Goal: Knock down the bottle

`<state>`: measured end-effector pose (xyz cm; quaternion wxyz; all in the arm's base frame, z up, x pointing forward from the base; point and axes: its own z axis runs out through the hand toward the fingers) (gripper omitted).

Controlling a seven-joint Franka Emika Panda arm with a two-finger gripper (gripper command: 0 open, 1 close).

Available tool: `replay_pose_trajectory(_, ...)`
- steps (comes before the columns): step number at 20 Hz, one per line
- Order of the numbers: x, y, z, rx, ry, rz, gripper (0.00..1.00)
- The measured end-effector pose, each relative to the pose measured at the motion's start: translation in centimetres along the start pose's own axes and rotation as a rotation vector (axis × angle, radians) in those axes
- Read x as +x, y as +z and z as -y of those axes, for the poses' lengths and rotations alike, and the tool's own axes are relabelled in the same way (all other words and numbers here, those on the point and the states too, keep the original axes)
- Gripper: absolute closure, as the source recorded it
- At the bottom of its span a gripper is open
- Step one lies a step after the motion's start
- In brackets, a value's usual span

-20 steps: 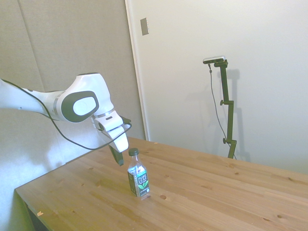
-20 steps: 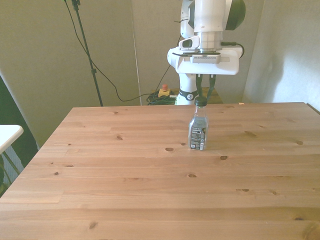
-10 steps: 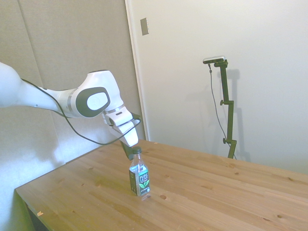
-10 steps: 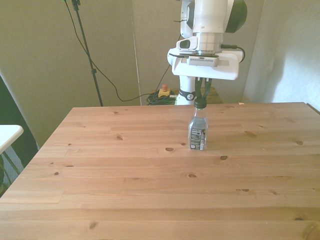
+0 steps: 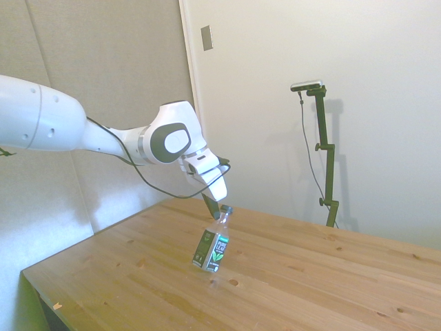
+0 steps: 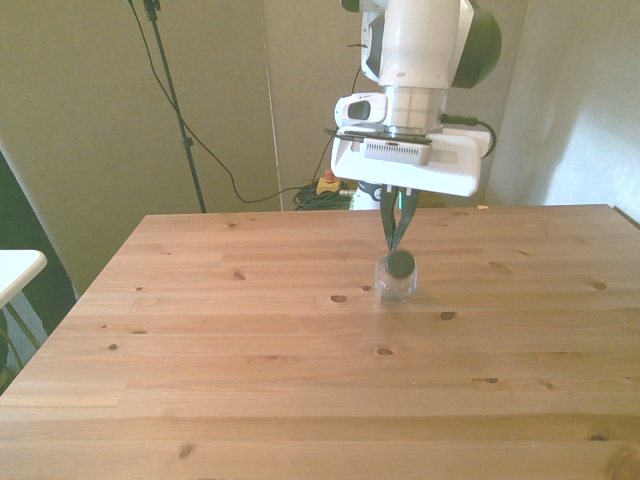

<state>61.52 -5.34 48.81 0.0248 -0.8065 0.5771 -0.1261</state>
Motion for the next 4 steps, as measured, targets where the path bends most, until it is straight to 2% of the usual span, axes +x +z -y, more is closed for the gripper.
replay_pose_trajectory(4, 0.7, 1.3, 1.7, 0.044, -0.007, -0.032, 1.00)
